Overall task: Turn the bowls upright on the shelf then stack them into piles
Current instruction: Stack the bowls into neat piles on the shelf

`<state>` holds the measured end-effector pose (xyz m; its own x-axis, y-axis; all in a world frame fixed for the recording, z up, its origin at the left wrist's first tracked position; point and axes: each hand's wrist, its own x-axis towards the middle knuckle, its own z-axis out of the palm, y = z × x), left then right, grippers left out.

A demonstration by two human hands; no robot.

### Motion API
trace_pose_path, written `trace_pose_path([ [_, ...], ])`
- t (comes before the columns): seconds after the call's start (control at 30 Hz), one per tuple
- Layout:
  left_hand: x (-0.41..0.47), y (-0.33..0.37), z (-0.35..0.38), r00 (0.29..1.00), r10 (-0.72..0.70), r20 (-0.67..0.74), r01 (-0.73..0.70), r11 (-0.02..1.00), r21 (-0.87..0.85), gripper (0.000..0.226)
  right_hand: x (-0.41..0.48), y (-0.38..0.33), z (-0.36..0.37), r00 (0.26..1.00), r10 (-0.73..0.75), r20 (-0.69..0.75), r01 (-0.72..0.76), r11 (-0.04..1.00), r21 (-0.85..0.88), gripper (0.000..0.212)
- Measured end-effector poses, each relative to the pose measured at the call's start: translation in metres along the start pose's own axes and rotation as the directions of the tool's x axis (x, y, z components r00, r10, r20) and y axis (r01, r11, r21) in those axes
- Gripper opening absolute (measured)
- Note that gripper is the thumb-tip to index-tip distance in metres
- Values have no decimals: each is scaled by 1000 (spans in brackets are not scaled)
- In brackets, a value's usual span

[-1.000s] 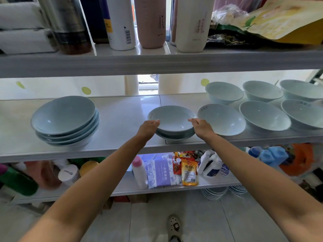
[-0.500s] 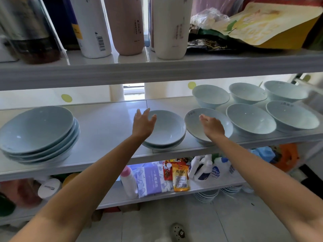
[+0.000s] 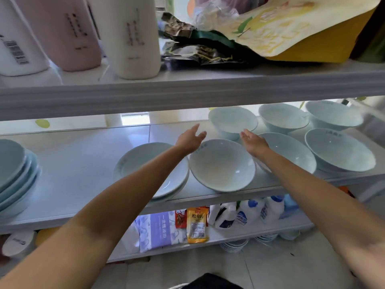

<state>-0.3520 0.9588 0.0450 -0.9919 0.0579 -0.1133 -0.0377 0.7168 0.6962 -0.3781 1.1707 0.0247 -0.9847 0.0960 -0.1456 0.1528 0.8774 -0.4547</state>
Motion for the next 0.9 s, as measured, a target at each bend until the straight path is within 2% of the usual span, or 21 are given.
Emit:
trace_pose_path([
  [0.17, 45, 26, 30, 996, -51, 78, 50, 999, 15, 53, 32, 12, -11, 996, -2, 89, 3, 1000, -7, 53],
  [0.27, 67, 35, 44, 990, -77, 115, 69, 995, 76, 50, 50, 21, -15, 992, -2, 126, 0, 1000, 15, 38],
  [0.37, 81, 44, 54, 985, -92, 144, 79, 993, 94, 48, 67, 28, -17, 988, 22, 152, -28, 999, 41, 32],
  [0.5, 95, 55, 62, 979, -135, 150, 112, 982, 149, 46, 80, 32, -21, 985, -24, 169, 30, 999, -33, 32],
  [0.6, 102, 57, 66, 973, -161, 163, 129, 972, 196, 48, 91, 37, -22, 972, -51, 230, 72, 994, -85, 48],
  [0.7, 107, 55, 71, 979, -168, 119, 140, 966, 217, 49, 95, 42, -24, 965, -78, 249, 107, 989, -104, 57],
  [0.9, 111, 49, 78, 993, -115, -16, 116, 971, 210, 40, 104, 48, -23, 982, -117, 149, 123, 992, -32, 50],
])
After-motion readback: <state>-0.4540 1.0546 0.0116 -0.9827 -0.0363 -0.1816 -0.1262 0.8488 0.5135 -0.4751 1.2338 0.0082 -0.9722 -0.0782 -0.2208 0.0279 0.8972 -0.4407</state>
